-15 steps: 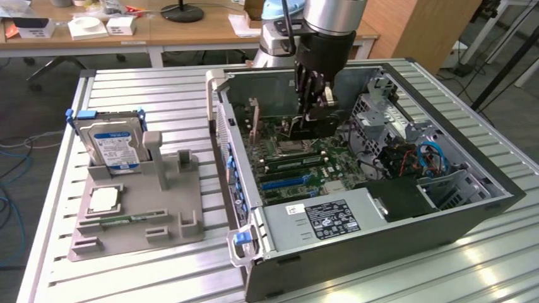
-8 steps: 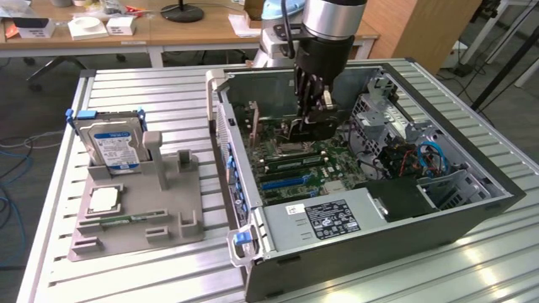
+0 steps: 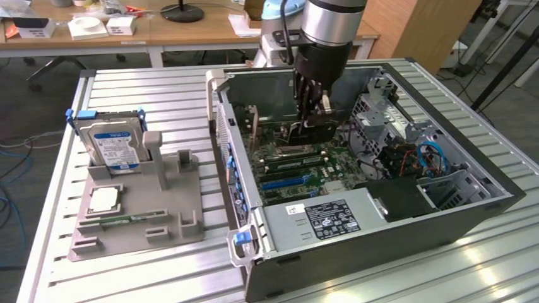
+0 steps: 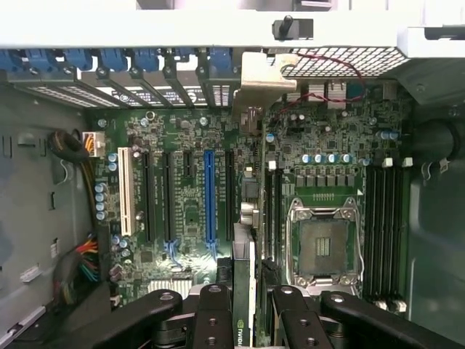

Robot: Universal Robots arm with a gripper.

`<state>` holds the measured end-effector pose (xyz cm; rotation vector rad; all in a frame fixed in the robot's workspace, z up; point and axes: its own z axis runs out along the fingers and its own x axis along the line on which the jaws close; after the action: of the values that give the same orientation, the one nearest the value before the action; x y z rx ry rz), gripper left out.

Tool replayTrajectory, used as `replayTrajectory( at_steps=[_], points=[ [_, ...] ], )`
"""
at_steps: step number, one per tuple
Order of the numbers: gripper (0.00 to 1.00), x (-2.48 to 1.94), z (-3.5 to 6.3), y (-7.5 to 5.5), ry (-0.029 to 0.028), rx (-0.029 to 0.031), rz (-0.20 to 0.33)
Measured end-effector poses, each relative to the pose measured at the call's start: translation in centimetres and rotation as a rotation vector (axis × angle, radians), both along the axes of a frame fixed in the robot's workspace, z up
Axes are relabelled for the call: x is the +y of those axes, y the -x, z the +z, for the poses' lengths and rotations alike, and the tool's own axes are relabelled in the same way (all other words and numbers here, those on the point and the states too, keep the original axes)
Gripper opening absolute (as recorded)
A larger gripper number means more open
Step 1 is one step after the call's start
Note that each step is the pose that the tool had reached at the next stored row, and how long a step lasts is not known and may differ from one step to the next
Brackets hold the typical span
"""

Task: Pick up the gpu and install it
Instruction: 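Insert the gpu into the slot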

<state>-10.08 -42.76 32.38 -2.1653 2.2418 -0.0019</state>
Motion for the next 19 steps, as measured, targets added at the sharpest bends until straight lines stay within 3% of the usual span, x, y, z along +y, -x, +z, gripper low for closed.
replayTrajectory(
  at_steps=[8,19],
  points=[
    [0.26,-0.04,-0.20,0.0,-0.0002,-0.0002,0.000],
    [0.26,-1.14,-0.18,0.0,0.0001,0.0000,0.002]
  ],
)
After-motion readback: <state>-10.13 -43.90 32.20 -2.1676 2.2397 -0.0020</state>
